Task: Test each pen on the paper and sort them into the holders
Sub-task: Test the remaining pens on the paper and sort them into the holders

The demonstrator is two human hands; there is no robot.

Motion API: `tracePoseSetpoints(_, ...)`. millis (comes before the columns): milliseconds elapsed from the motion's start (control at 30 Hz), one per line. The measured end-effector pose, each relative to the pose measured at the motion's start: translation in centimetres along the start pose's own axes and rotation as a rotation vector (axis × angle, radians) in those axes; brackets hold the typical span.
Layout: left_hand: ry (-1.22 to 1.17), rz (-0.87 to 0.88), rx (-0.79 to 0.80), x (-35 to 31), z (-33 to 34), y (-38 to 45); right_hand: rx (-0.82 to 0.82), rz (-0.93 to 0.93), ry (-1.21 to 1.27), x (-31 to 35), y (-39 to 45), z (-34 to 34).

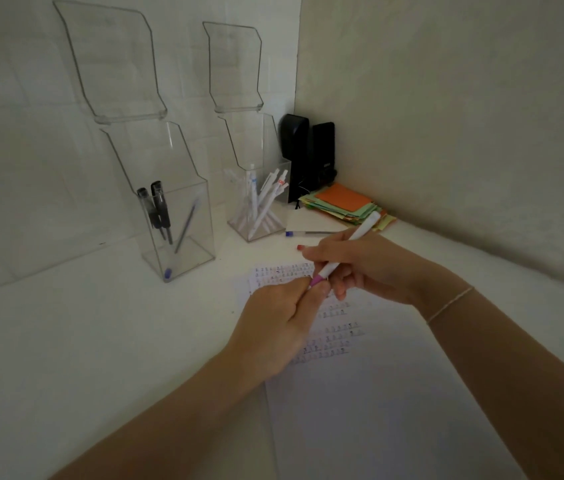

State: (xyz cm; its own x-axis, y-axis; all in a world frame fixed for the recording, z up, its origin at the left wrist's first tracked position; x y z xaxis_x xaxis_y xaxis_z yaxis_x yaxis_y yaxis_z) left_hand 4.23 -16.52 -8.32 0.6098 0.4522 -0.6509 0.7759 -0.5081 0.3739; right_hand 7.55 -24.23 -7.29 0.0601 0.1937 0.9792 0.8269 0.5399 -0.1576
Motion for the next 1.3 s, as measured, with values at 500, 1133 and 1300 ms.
tracePoseSetpoints(500,0.270,-0.157,0.018,2.7,0.1,-0.6,-0.426,-0.081,0.234,-2.5,-4.5,-5.3)
tracePoseSetpoints(1133,0.454,-0.129,0.146,3.4,2.4,-0.4,-0.803,-0.004,-0.170,-7.5,-7.1,-4.2)
tracePoseSetpoints(1300,0.478,-0.114,0.135,3.5,2.4,-0.4,-0.783,-0.008,-0.191,-7.4,-6.8,-3.9)
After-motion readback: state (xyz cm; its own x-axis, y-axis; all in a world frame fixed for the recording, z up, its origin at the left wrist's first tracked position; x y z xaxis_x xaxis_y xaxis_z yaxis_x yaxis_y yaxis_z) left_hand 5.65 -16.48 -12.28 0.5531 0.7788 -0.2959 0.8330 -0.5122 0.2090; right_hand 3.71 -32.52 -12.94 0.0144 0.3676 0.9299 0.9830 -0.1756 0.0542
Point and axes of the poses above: each hand's wrist, its own y-axis towards the middle knuckle, its own z-axis out of the palm, x = y × z, the point moved 10 cm from there along y, towards the middle knuckle, and after that the axes turned 11 degrees about x, right-handed, at the moved point
